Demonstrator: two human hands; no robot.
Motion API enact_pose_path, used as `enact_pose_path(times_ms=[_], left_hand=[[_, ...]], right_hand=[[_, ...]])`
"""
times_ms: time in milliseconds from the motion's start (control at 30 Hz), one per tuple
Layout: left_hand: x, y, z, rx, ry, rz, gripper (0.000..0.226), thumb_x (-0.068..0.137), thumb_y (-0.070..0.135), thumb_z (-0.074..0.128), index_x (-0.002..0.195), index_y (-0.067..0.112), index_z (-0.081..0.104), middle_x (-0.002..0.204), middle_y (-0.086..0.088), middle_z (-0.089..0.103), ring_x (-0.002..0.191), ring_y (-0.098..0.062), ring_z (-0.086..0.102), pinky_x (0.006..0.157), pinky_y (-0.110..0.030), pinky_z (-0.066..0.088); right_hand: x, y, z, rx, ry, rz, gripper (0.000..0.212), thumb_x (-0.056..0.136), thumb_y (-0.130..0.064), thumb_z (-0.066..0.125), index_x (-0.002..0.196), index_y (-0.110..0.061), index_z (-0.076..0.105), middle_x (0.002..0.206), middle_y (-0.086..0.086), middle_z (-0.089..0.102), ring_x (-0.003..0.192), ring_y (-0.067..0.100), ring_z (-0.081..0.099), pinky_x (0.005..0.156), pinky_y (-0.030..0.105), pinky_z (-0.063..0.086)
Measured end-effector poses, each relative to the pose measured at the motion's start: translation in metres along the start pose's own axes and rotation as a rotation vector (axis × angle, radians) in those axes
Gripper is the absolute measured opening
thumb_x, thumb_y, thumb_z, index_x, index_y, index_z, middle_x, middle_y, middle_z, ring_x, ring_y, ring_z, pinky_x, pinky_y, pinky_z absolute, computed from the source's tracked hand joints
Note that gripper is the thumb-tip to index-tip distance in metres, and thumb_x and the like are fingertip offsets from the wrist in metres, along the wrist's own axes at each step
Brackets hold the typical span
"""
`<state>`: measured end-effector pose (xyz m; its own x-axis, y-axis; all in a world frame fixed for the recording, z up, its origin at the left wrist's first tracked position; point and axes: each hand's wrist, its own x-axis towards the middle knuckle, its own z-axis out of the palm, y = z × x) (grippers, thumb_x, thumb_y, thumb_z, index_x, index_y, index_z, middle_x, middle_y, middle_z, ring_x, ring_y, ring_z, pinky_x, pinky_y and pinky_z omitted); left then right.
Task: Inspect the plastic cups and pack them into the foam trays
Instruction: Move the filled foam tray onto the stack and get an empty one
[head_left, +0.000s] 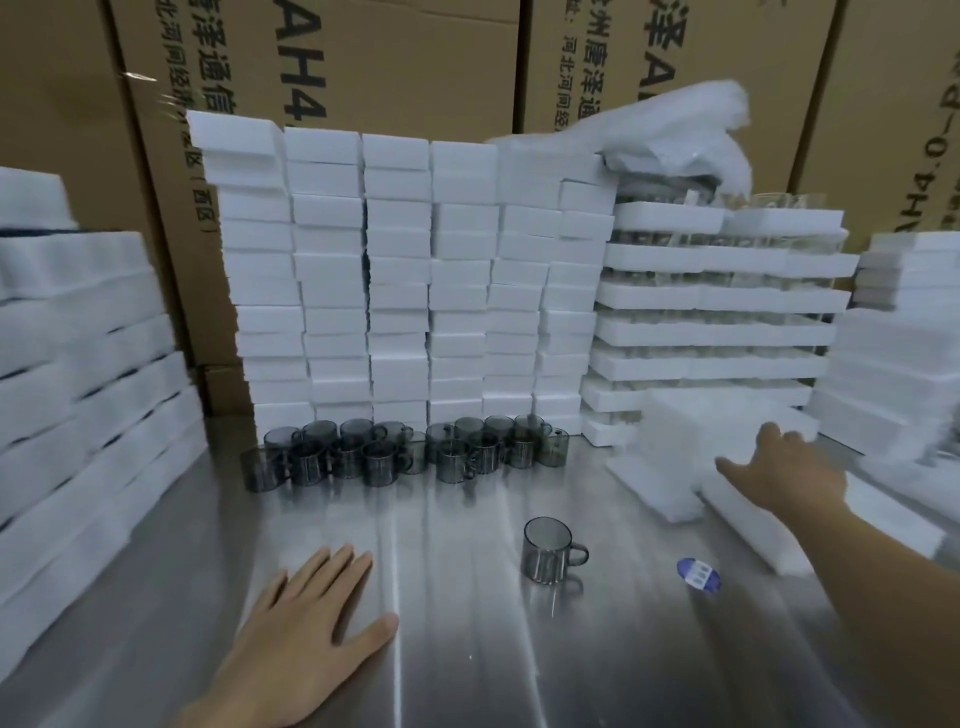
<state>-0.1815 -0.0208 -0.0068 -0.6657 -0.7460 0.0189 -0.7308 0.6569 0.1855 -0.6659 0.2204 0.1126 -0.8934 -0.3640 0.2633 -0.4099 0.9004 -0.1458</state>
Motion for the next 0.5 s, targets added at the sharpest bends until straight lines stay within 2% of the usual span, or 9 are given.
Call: enact_pose_path(times_ms=[67, 133, 200, 267, 367, 500], left_hand=[[0.0, -0.001, 0.0, 0.011, 0.011, -0.004, 0.118, 0.062, 0.111, -0.006, 0.167, 0.055, -0.001, 0.174, 0.029, -0.013, 0.161, 0.001, -0.015, 0.132, -0.04, -0.005], [0.001, -0.001, 0.001, 0.018, 0.01, -0.005, 0.119, 0.063, 0.111, -0.005, 0.167, 0.055, 0.001, 0.174, 0.029, -0.011, 0.162, 0.0, -0.013, 0.132, -0.04, -0.003], [0.002, -0.001, 0.002, -0.005, 0.027, -0.006, 0.118, 0.063, 0.111, -0.004, 0.167, 0.055, 0.003, 0.175, 0.029, -0.01, 0.161, 0.001, -0.013, 0.131, -0.04, -0.003], [0.002, -0.001, 0.0, -0.03, 0.043, 0.002, 0.117, 0.065, 0.111, -0.002, 0.167, 0.055, 0.005, 0.175, 0.029, -0.008, 0.161, 0.001, -0.012, 0.131, -0.039, -0.003], [-0.001, -0.003, 0.0, -0.034, 0.043, 0.015, 0.116, 0.068, 0.11, 0.001, 0.168, 0.052, 0.009, 0.176, 0.028, -0.004, 0.162, 0.001, -0.01, 0.13, -0.039, -0.003], [0.001, -0.003, -0.001, -0.06, 0.058, 0.016, 0.117, 0.067, 0.11, 0.003, 0.167, 0.051, 0.013, 0.176, 0.028, 0.0, 0.162, 0.0, -0.008, 0.131, -0.04, -0.002]], right_hand=[[0.013, -0.016, -0.008, 0.059, 0.029, -0.079, 0.079, 0.094, -0.054, 0.066, 0.157, -0.018, 0.034, 0.159, 0.011, 0.04, 0.142, 0.038, 0.041, 0.108, 0.053, 0.046], [0.024, -0.03, -0.007, -0.013, -0.082, -0.168, 0.084, 0.095, -0.053, 0.068, 0.164, -0.027, 0.026, 0.172, 0.005, 0.021, 0.153, 0.036, 0.025, 0.116, 0.054, 0.037], [0.032, -0.036, 0.003, -0.064, -0.133, -0.181, 0.079, 0.096, -0.055, 0.068, 0.162, -0.029, 0.032, 0.173, 0.005, 0.017, 0.156, 0.035, 0.02, 0.119, 0.051, 0.033], [0.038, -0.037, 0.009, -0.079, -0.042, -0.188, 0.063, 0.099, -0.048, 0.066, 0.153, -0.022, 0.047, 0.165, 0.01, 0.032, 0.149, 0.035, 0.032, 0.117, 0.048, 0.038], [0.037, -0.05, -0.005, -0.139, 0.1, -0.227, 0.041, 0.103, -0.037, 0.063, 0.136, -0.014, 0.063, 0.14, 0.012, 0.057, 0.132, 0.034, 0.05, 0.113, 0.044, 0.041], [0.004, -0.107, -0.04, 0.133, 0.338, -0.4, 0.022, 0.106, -0.026, 0.054, 0.106, -0.014, 0.073, 0.103, 0.007, 0.073, 0.104, 0.03, 0.064, 0.11, 0.044, 0.028]])
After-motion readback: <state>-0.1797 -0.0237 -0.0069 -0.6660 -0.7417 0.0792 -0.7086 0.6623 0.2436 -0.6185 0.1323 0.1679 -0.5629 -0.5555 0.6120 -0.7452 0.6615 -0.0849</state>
